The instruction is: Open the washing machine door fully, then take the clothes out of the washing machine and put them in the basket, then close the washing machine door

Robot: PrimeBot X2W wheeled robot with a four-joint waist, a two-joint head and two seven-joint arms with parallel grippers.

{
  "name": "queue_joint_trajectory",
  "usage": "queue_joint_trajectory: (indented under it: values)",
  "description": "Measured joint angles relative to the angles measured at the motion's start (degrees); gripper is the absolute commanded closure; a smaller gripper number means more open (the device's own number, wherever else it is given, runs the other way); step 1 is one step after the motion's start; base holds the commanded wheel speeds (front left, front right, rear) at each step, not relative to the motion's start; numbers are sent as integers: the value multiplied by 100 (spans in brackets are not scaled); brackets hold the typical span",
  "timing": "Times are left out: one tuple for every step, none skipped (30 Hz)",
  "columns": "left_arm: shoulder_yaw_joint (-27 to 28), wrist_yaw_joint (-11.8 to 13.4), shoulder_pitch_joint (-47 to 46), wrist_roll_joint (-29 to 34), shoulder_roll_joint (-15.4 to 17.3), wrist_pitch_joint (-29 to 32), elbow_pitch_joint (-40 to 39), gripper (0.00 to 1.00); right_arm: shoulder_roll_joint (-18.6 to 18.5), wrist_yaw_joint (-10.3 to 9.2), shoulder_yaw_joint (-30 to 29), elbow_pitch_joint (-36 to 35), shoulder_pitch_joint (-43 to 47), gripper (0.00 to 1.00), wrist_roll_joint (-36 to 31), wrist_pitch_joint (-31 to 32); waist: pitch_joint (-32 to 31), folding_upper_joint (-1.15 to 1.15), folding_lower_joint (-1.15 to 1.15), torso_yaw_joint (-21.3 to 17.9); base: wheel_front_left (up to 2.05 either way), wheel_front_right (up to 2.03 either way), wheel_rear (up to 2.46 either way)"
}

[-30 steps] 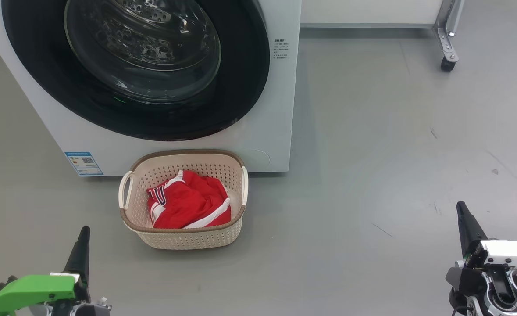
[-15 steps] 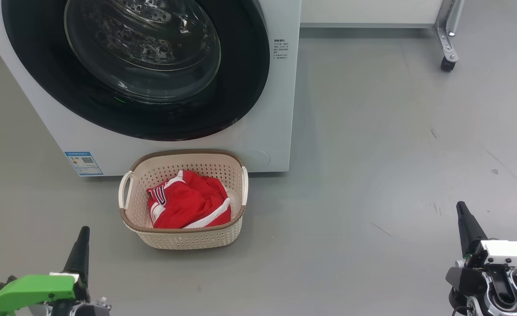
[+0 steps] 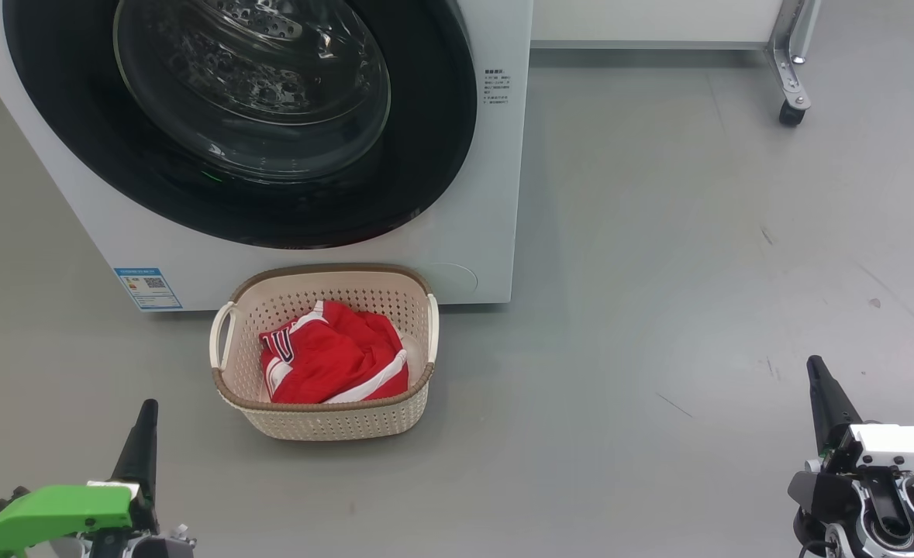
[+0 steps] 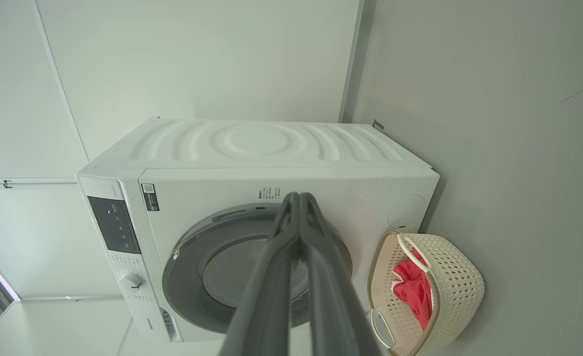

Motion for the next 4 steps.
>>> queue_joint_trajectory:
  values:
    - [0, 0, 0, 1, 0, 0, 0, 100, 0, 0, 0, 0, 0, 100, 0, 0, 0, 0, 0, 0, 0, 0, 0]
    - [1, 0, 0, 0, 0, 0, -1, 100, 0, 0, 0, 0, 0, 100, 0, 0, 0, 0, 0, 0, 0, 0, 0]
    - [1, 0, 0, 1, 0, 1, -1, 100, 0, 0, -1, 0, 0, 100, 0, 0, 0, 0, 0, 0, 0, 0, 0]
    - [1, 0, 0, 1, 0, 1, -1, 100, 0, 0, -1, 0, 0, 100, 0, 0, 0, 0, 0, 0, 0, 0, 0]
